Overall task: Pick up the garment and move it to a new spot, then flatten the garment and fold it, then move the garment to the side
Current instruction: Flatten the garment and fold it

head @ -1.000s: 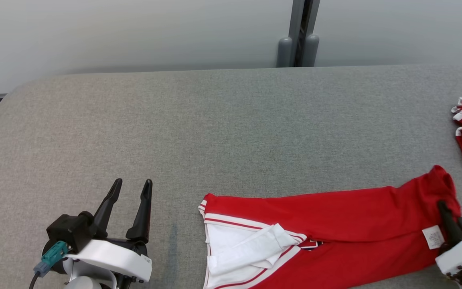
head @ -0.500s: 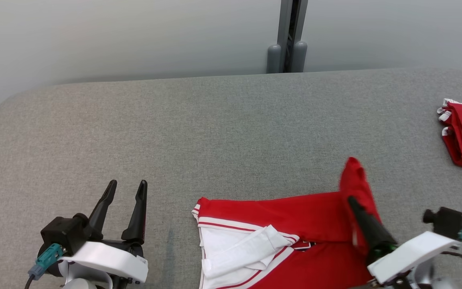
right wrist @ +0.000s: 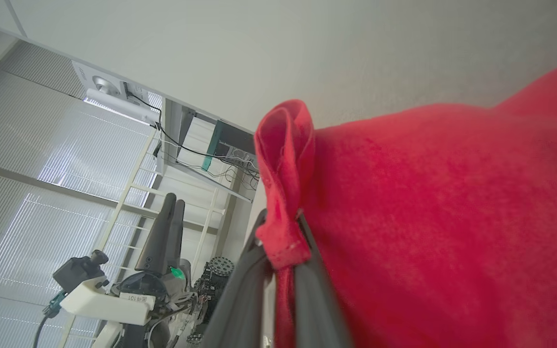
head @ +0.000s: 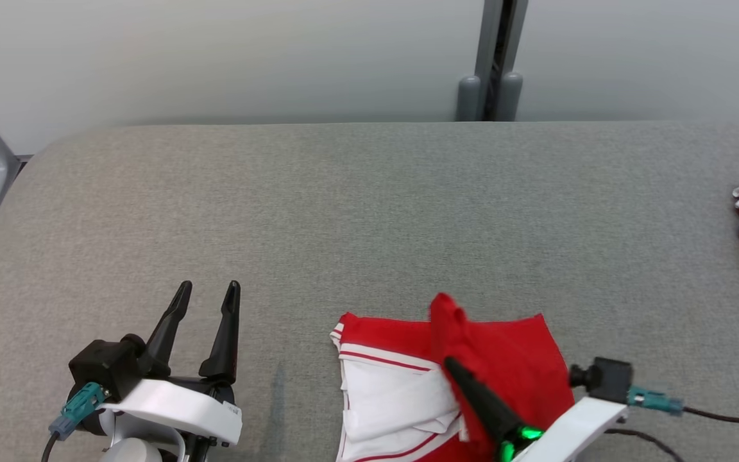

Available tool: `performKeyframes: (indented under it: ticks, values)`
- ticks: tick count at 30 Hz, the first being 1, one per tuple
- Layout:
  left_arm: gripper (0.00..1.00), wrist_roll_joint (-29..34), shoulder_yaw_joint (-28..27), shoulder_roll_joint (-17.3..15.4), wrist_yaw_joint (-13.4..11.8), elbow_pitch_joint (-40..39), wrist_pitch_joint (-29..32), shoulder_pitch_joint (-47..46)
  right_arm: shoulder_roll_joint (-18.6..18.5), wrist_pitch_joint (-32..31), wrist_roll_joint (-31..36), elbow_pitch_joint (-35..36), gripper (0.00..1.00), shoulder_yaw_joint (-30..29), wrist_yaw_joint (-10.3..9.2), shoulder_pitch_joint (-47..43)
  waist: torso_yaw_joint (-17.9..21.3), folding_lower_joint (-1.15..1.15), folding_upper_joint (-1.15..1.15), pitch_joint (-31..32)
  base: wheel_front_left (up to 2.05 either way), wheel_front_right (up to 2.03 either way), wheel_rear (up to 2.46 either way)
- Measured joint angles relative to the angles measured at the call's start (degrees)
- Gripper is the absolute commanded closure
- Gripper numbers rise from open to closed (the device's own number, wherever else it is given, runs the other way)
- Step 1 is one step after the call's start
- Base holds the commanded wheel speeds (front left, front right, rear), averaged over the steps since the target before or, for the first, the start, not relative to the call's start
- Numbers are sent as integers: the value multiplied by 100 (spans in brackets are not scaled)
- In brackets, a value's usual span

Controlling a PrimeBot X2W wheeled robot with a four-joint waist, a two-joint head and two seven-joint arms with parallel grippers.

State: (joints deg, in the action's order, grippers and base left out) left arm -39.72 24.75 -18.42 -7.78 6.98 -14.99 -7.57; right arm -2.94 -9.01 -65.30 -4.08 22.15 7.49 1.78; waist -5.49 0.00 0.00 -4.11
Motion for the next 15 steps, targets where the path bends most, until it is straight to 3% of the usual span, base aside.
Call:
performKeyframes:
  ticks: [7,15]
  values:
    - [0,-10,-89,132,54,81,0,-4,12,358,-639,-325,100,810,0,268,-320,0,0,0,0,0,0]
    - [0,52,-177,318,185,191,0,-39,12,856,-1107,-1360,100,1340,0,861,-647,0,0,-130,0,0,0]
